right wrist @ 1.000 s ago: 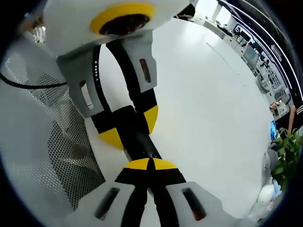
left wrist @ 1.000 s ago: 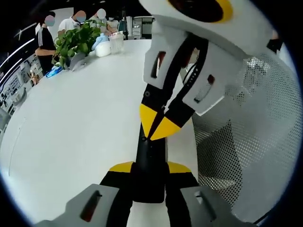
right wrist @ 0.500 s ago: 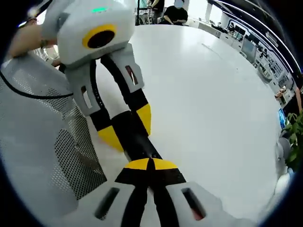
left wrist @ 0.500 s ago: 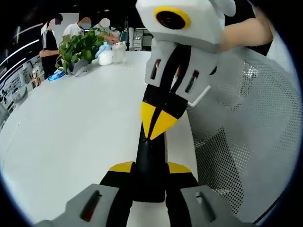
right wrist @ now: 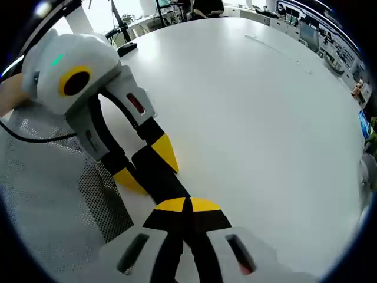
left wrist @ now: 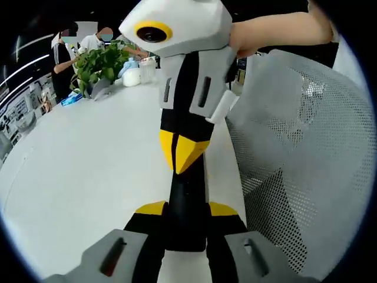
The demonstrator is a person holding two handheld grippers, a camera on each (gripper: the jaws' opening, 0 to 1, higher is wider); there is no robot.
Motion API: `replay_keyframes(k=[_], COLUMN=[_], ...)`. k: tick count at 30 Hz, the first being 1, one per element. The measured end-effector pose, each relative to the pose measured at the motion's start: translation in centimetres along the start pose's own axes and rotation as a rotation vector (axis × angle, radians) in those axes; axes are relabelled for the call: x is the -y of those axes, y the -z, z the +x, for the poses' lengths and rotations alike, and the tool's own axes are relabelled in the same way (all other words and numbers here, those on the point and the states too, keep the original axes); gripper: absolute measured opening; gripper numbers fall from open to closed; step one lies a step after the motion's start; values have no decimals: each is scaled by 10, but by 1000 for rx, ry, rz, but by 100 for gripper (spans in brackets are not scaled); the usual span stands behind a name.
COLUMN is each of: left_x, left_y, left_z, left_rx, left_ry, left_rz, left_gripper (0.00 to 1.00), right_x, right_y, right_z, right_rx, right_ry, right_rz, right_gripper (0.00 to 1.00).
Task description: Press the specified remote control buttons in sequence, fully releasing each button before pressing the next.
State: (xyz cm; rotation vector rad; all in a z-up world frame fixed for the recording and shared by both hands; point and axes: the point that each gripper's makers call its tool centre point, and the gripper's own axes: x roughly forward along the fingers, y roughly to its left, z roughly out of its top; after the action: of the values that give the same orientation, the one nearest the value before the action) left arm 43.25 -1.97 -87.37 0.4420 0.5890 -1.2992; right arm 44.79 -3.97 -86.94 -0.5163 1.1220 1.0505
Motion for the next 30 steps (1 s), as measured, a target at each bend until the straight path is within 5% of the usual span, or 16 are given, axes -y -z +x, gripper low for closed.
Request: replay_keyframes(k=[10,14,17,23,25,30], left_x=[-1,0,1,1,1,1], left_y=[0,0,0,-1,-1,-1], left_z=[0,-1,-2,-2,-3,-2], left_rx=[28,30,34,34,32,38], left_ry=[10,12,12,12,11,16], left_rz=[4,8,4,1,0,-9], left_gripper=[20,20,20,19,19,19], right_x=[-5,-3,-5,-3,-17,-17], right_y=[0,1,3,-1,-5,2], right_z=[4,5,4,0,-1,-8], right_rx=[-241,-264,-251,-80,15,14], right_ry=[-74,-74,-56,88,60,92], right_rz=[-125,-70,-51,-152,-36,-41], right_gripper=[0,0,0,0,0,0])
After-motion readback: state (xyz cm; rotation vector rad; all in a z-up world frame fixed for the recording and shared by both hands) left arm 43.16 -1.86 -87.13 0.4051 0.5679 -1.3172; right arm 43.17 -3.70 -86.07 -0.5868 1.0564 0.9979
